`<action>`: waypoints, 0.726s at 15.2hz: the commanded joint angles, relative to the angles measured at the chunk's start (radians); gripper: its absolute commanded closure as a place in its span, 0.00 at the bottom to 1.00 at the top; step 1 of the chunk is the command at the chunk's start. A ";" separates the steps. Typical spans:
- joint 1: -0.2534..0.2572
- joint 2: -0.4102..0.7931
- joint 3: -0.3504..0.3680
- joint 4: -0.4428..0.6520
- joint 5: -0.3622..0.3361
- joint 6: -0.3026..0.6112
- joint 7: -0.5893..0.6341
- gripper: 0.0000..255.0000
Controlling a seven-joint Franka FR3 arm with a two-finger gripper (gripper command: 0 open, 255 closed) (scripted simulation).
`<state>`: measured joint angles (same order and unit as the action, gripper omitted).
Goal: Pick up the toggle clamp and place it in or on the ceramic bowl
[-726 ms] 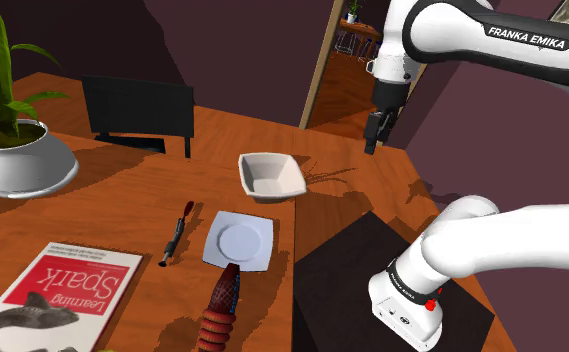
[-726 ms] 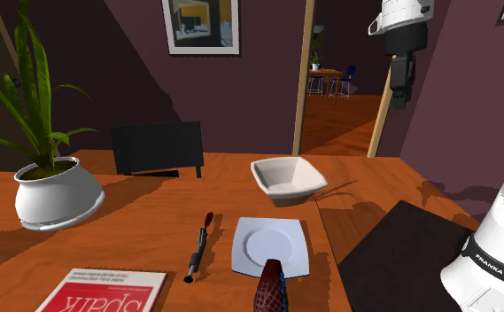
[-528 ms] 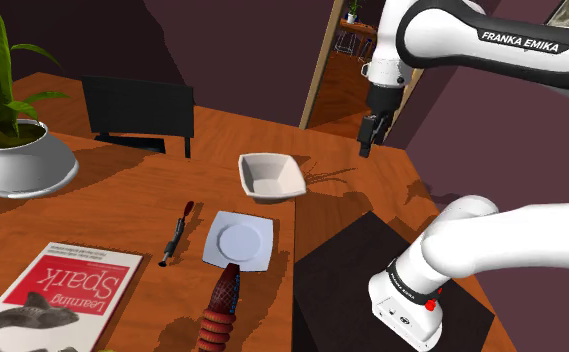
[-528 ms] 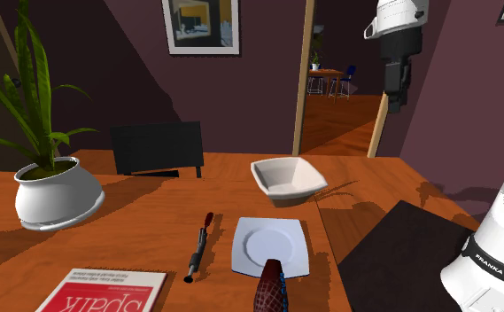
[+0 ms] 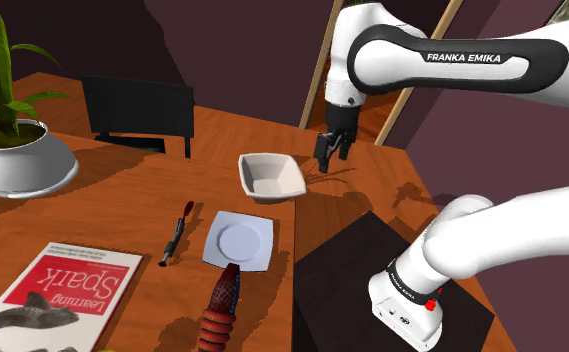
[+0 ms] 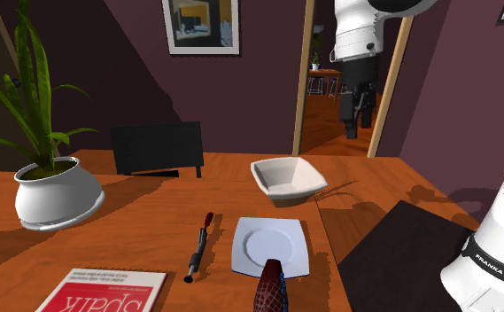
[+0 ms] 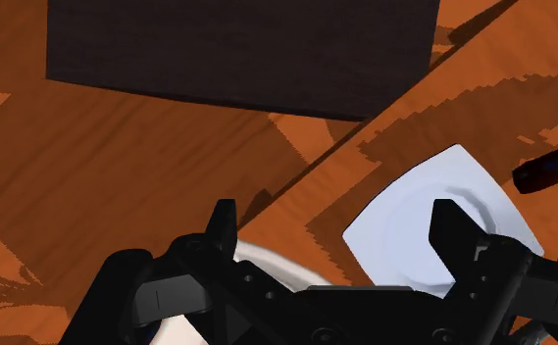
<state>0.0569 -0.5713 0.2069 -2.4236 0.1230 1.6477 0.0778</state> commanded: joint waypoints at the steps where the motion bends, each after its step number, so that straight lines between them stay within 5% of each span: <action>1: 0.007 0.055 0.037 0.007 0.019 0.054 0.051 0.00; 11: 0.022 0.395 0.196 0.138 0.009 0.283 0.310 0.00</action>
<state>0.0771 -0.2198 0.3864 -2.3046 0.1401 1.9046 0.3550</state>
